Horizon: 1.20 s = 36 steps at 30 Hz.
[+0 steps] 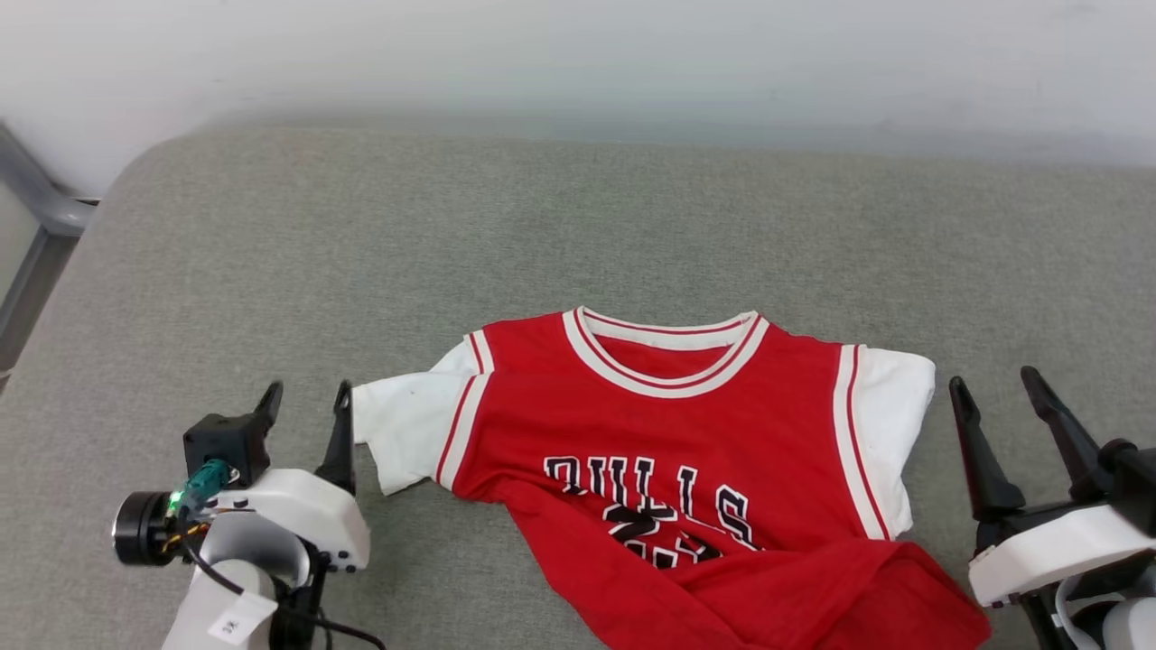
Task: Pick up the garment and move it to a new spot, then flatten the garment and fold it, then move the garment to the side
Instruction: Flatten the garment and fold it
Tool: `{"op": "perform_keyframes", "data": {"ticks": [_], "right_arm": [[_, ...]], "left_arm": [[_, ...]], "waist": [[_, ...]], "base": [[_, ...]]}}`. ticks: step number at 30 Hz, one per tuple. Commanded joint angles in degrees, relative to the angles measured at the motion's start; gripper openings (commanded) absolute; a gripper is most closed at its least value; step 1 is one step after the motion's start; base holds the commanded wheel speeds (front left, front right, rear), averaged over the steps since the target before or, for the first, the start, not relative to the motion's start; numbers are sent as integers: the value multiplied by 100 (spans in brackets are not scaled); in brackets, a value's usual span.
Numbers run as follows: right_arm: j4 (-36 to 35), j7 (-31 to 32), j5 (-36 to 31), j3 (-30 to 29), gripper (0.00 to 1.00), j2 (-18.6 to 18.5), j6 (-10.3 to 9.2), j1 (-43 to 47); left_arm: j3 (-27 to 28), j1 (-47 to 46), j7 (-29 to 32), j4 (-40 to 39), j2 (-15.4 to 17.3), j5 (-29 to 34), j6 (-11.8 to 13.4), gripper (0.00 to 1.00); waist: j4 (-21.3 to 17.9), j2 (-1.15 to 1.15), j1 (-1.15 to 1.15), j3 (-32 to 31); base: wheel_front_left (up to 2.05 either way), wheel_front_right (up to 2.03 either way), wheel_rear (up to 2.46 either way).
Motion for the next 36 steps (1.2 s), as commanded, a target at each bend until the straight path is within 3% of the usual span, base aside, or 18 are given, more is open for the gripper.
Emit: {"op": "perform_keyframes", "data": {"ticks": [1,6,15,19,24,33,34,35,36], "right_arm": [[-44,75,-4,-44,100,-71,-4,19],[-161,818,77,-108,100,-311,-4,-43],[-71,3864,414,-424,100,-663,-4,-483],[82,4790,375,-587,100,-674,-4,-797],[405,5232,176,-597,100,-682,-4,-1086],[1008,5096,-84,-368,100,-650,-4,-1230],[1076,5058,-84,-328,74,-633,-3,-1224],[1124,5026,-81,-283,18,-617,-3,-1210],[1156,4965,-71,-225,0,-618,-3,-1206]], "left_arm": [[-58,-30,-206,-115,-22,5,-89,100],[-289,137,-790,-710,-36,183,-313,100],[-606,444,-909,-1525,-271,356,-410,100],[-650,363,-914,-1586,-338,369,-435,100],[-603,263,-905,-1605,-369,363,-473,100],[-551,184,-905,-1531,-432,407,-511,100],[-545,178,-906,-1519,-442,407,-520,100],[-537,174,-906,-1504,-451,413,-528,100],[-529,174,-907,-1488,-458,415,-535,100]], "waist": [[71,0,0,-57],[237,0,0,-74],[651,0,0,137],[829,0,0,285],[1018,0,0,464],[1148,0,0,603],[1147,0,0,607],[1141,0,0,606],[1127,0,0,594]], "base": [[0,0,0],[0,0,0],[0,0,0],[0,0,0],[0,0,0],[0,0,0],[0,0,0],[0,0,0],[0,0,0]]}}
